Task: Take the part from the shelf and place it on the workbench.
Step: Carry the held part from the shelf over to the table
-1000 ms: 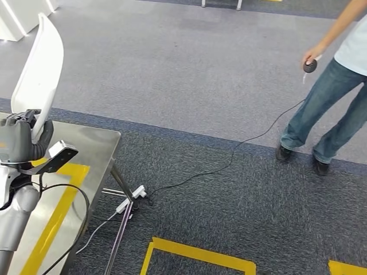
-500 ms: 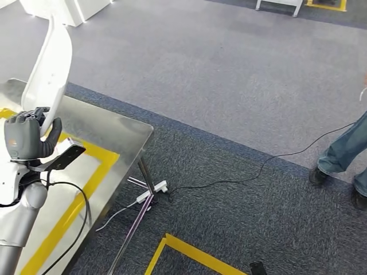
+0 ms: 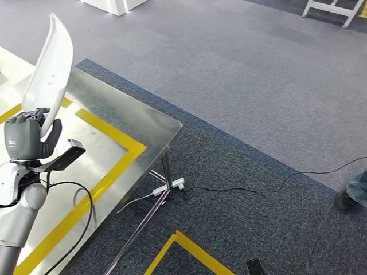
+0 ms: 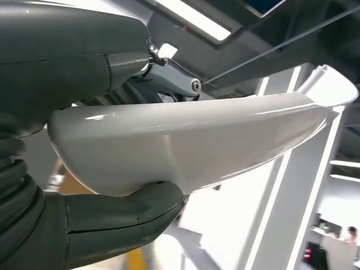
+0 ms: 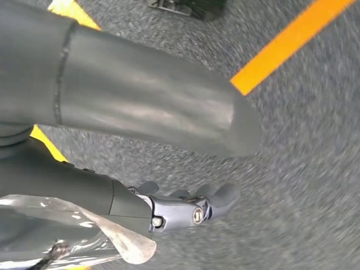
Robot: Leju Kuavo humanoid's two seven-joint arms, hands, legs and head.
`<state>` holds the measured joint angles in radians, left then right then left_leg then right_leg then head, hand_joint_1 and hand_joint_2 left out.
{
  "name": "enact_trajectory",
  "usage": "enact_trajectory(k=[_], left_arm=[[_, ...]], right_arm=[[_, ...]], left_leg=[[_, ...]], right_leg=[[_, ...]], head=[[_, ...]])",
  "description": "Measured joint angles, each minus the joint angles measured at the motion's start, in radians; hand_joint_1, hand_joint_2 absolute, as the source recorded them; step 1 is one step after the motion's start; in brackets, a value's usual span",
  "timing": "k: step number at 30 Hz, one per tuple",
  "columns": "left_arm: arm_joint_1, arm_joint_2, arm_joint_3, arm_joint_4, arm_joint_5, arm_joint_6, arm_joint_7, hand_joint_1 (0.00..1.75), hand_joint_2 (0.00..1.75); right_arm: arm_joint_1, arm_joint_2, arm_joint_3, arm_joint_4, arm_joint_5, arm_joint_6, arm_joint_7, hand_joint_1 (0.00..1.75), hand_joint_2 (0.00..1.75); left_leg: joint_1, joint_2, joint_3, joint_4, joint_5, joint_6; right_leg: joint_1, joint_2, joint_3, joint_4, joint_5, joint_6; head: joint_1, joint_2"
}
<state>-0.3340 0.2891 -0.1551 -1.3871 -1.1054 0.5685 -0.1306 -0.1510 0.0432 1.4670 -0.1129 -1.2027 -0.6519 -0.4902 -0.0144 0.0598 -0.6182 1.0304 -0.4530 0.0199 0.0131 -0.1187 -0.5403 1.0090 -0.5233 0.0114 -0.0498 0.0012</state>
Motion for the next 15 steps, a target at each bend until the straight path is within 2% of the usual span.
enact_trajectory(k=[1,2,3,4,5,6,7,8,9,10,11,12,13,14,15], left_arm=[[0.003,0.001,0.0,0.0,-0.001,0.001,0.001,1.75,1.75],[0.005,0.003,0.0,0.0,-0.001,0.002,0.002,1.75,1.75],[0.006,0.004,0.001,0.0,-0.001,0.004,0.003,1.75,1.75],[0.007,0.004,0.001,0.0,-0.001,0.006,0.003,1.75,1.75],[0.008,0.003,0.001,0.0,-0.002,0.009,0.004,1.75,1.75],[0.01,0.003,0.0,0.0,-0.003,0.012,0.004,1.75,1.75],[0.014,0.002,0.0,0.0,-0.004,0.014,0.004,1.75,1.75],[0.017,0.002,0.0,0.0,-0.005,0.016,0.004,1.75,1.75],[0.019,0.002,0.0,0.0,-0.006,0.017,0.004,1.75,1.75],[0.02,0.002,0.0,0.0,-0.007,0.018,0.004,1.75,1.75],[0.02,0.002,-0.001,0.0,-0.007,0.019,0.004,1.75,1.75],[0.018,0.002,-0.001,0.0,-0.007,0.02,0.004,1.75,1.75],[0.017,0.002,-0.001,0.0,-0.007,0.022,0.004,1.75,1.75],[0.017,0.002,-0.001,0.0,-0.007,0.023,0.004,1.75,1.75],[0.017,0.004,-0.001,0.001,-0.008,0.023,0.004,1.75,1.75]], right_arm=[[0.001,0.001,0.009,0.0,0.011,0.0,0.004,0.0,0.0],[0.002,0.001,0.017,0.0,0.02,0.002,0.009,0.0,0.0],[0.003,0.002,0.024,0.0,0.029,0.004,0.016,0.0,0.0],[0.005,0.002,0.032,0.0,0.038,0.007,0.025,0.0,0.0],[0.01,0.003,0.04,0.0,0.047,0.011,0.035,0.0,0.0],[0.016,0.003,0.047,0.0,0.055,0.014,0.046,0.0,0.0],[0.022,0.005,0.054,0.0,0.063,0.015,0.056,0.0,0.0],[0.028,0.006,0.059,0.0,0.072,0.015,0.066,0.0,0.0],[0.032,0.008,0.064,0.0,0.08,0.015,0.073,0.0,0.0],[0.033,0.01,0.068,0.0,0.089,0.015,0.079,0.0,0.0],[0.033,0.012,0.072,-0.001,0.096,0.015,0.085,0.0,0.0],[0.033,0.015,0.074,-0.001,0.101,0.015,0.09,0.0,0.0],[0.033,0.019,0.075,-0.002,0.104,0.015,0.095,0.0,0.0],[0.033,0.021,0.075,-0.002,0.104,0.015,0.1,0.0,0.0],[0.033,0.024,0.075,-0.003,0.103,0.015,0.103,0.0,0.0]], left_leg=[[0.003,-0.012,0.001,-0.003,0.001,0.003],[0.007,-0.023,0.003,-0.006,0.003,0.006],[0.011,-0.034,0.005,-0.01,0.005,0.01],[0.014,-0.044,0.007,-0.012,0.006,0.012],[0.016,-0.055,0.007,-0.012,0.007,0.014],[0.017,-0.068,0.006,-0.011,0.007,0.016],[0.017,-0.083,0.006,-0.011,0.007,0.016],[0.018,-0.098,0.007,-0.011,0.007,0.016],[0.02,-0.113,0.007,-0.01,0.007,0.015],[0.022,-0.127,0.007,-0.009,0.006,0.013],[0.023,-0.141,0.006,-0.007,0.005,0.009],[0.024,-0.154,0.004,-0.003,0.005,0.004],[0.025,-0.166,-0.001,0.0,0.006,-0.003],[0.026,-0.178,-0.006,0.0,0.009,-0.011],[0.028,-0.19,-0.01,0.0,0.013,-0.018]], right_leg=[[0.0,-0.005,-0.001,0.001,-0.005,0.005],[-0.001,0.007,-0.003,0.008,-0.014,0.01],[-0.004,0.032,-0.014,0.034,-0.033,0.016],[-0.007,0.063,-0.036,0.079,-0.058,0.021],[-0.011,0.091,-0.069,0.149,-0.088,0.024],[-0.013,0.107,-0.107,0.222,-0.114,0.027],[-0.016,0.113,-0.137,0.273,-0.123,0.029],[-0.017,0.116,-0.154,0.291,-0.113,0.031],[-0.019,0.119,-0.148,0.265,-0.083,0.032],[-0.023,0.129,-0.125,0.201,-0.039,0.034],[-0.028,0.153,-0.096,0.132,-0.006,0.035],[-0.033,0.178,-0.067,0.072,0.014,0.035],[-0.036,0.198,-0.047,0.032,0.023,0.033],[-0.036,0.207,-0.039,0.02,0.02,0.03],[-0.035,0.199,-0.035,0.016,0.019,0.024]], head=[[0.0,0.0],[0.001,0.0],[0.002,0.0],[0.004,0.0],[0.005,0.0],[0.005,0.0],[0.005,0.0],[0.005,0.0],[0.005,0.0],[0.005,0.0],[0.005,0.0],[0.005,0.0],[0.005,0.0],[0.006,0.0],[0.006,0.0]])
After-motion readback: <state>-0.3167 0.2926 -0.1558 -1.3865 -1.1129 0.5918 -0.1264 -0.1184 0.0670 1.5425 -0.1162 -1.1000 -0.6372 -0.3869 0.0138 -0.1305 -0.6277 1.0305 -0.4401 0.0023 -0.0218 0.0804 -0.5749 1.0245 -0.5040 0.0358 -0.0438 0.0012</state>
